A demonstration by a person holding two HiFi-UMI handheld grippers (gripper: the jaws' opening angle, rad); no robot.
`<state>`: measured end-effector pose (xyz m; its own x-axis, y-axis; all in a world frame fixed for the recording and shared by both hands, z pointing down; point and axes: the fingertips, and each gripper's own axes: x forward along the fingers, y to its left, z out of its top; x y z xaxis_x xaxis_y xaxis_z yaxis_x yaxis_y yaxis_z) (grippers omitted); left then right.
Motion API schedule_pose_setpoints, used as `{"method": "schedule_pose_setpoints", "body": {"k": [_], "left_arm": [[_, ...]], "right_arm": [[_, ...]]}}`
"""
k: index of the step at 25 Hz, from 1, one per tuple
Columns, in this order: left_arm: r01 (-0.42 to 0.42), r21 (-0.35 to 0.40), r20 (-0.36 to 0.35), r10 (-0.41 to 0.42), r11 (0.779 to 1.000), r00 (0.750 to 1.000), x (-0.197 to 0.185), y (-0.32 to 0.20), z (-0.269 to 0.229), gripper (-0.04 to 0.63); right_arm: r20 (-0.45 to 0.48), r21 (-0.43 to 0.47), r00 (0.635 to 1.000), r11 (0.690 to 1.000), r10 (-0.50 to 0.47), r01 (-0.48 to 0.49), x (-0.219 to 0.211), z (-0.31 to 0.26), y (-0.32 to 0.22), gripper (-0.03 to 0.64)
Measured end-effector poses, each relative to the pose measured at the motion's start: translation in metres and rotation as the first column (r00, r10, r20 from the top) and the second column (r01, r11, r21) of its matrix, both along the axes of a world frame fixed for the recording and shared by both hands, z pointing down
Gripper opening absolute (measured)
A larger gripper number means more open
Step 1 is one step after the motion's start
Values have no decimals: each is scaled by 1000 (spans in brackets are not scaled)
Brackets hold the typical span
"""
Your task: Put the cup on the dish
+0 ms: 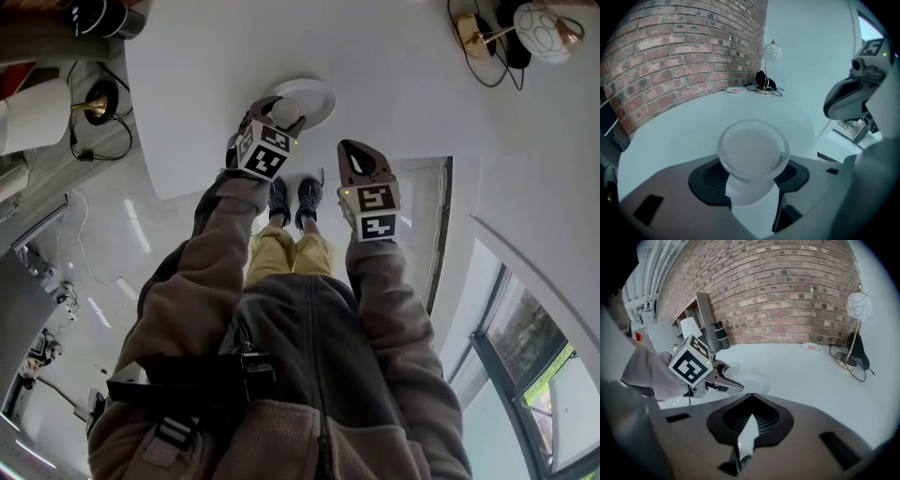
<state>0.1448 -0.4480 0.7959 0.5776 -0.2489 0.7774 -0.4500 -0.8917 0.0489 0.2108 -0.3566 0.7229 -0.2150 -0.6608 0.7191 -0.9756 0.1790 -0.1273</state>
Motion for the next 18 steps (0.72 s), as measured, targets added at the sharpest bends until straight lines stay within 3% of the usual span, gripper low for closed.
{"method": "schedule_pose_setpoints", "body": {"k": [18], "left_arm": [[1,18,-24,0,1000,1000,15,-8,19,259]], "right_arm": [[19,-10,999,1000,29,-29,6,1,27,0]]}}
